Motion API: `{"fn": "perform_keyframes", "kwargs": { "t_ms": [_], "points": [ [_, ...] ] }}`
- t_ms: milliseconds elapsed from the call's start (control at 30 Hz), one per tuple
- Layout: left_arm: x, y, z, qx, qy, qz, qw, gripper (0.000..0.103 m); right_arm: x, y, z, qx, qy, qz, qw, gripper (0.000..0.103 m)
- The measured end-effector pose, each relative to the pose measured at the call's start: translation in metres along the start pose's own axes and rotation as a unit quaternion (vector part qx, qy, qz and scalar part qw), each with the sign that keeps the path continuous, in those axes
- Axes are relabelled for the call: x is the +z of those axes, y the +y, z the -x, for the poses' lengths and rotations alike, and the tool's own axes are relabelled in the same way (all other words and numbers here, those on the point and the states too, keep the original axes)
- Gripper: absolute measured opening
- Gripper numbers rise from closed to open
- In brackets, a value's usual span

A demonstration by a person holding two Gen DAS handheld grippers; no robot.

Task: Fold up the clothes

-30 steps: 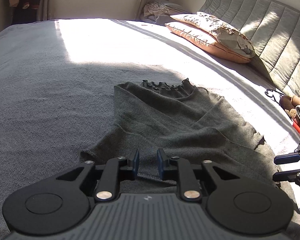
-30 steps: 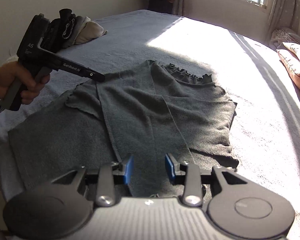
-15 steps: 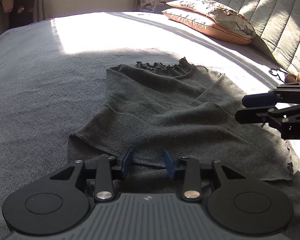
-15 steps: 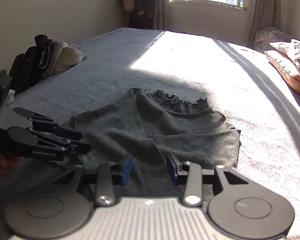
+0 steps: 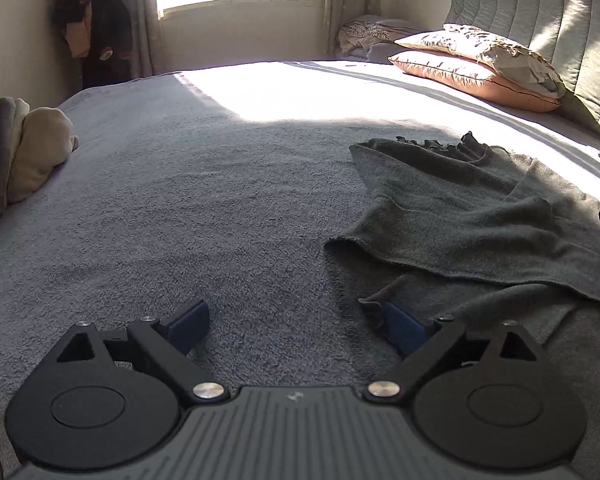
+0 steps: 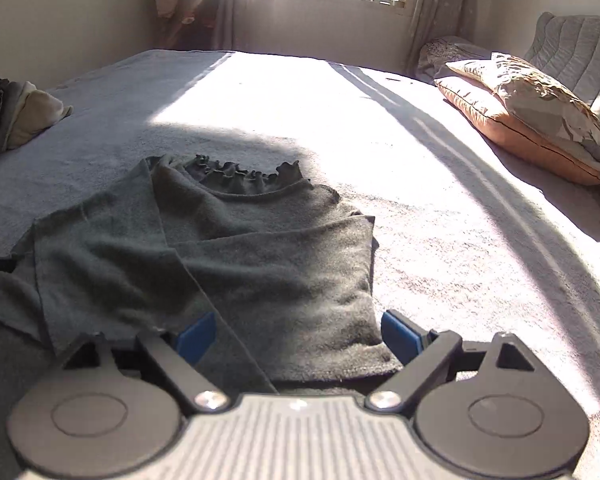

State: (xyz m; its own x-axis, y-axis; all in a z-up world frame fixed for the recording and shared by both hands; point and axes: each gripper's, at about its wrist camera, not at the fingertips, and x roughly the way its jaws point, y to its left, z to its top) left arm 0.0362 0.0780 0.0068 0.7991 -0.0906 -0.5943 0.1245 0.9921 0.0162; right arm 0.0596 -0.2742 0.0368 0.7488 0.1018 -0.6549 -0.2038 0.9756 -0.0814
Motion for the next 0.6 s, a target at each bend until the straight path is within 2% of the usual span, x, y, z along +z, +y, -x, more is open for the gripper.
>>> {"fn": "perform_keyframes", "kwargs": {
  "t_ms": [67, 167, 233, 300, 400, 500, 600],
  "points": [
    [0.000, 0.002, 0.003, 0.014, -0.003, 0.018, 0.9997, 0.103, -0.016, -0.023, 0.002, -0.028, 0.008, -0.036, 0.999, 0.098],
    [-0.001, 0.000, 0.006, 0.025, -0.005, 0.015, 0.9996, 0.103, -0.040, -0.052, 0.003, -0.059, 0.027, -0.074, 0.995, 0.103],
    [-0.002, -0.001, 0.007, 0.027, -0.005, 0.017, 0.9995, 0.103, -0.056, -0.066, 0.007, -0.052, 0.026, -0.099, 0.993, 0.103],
    [-0.003, 0.000, 0.008, 0.027, -0.005, 0.020, 0.9994, 0.103, -0.069, -0.070, 0.016, -0.051, 0.006, -0.117, 0.992, 0.103],
    [-0.006, -0.001, 0.010, 0.029, -0.006, 0.022, 0.9993, 0.103, -0.080, -0.060, 0.023, -0.077, -0.016, -0.115, 0.990, 0.103],
    [-0.006, 0.000, 0.009, 0.029, -0.003, 0.023, 0.9993, 0.103, -0.084, -0.057, 0.027, -0.091, -0.026, -0.116, 0.989, 0.103],
    [-0.006, -0.001, 0.009, 0.030, -0.003, 0.021, 0.9993, 0.103, -0.085, -0.058, 0.024, -0.087, -0.028, -0.121, 0.988, 0.103]
  ]
}}
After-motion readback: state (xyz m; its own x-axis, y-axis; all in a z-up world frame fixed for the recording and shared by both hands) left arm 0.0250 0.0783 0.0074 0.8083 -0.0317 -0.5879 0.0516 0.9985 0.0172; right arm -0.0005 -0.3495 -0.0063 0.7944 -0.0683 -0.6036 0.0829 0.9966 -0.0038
